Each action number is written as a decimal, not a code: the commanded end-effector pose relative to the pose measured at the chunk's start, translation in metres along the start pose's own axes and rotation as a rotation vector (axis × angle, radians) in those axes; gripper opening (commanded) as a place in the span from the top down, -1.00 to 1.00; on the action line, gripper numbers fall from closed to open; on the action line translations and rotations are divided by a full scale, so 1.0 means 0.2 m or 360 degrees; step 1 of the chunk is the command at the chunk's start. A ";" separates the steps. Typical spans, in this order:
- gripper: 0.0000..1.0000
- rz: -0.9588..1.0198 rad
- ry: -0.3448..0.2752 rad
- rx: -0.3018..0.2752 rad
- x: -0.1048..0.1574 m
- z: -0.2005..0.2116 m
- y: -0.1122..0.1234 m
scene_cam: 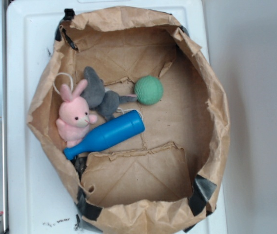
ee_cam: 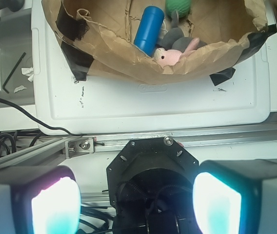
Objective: Grab the green ball.
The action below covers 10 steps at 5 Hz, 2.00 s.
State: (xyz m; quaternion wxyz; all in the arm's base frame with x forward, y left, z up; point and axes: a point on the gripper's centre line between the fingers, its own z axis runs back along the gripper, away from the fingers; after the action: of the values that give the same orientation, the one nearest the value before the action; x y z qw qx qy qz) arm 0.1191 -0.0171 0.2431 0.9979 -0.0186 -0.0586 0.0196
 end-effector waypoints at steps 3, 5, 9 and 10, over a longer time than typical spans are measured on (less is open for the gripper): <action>-1.00 0.0091 -0.0148 0.0068 0.32 -0.05 0.28; -1.00 -0.0093 -0.0183 0.0181 0.57 -0.24 0.37; -1.00 -0.0021 -0.0181 0.0140 0.70 -0.25 0.35; -1.00 -0.0021 -0.0181 0.0140 0.70 -0.25 0.35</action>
State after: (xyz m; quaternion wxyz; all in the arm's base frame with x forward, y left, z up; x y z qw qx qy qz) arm 0.2566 0.0588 0.1889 0.9957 0.0215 -0.0879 0.0223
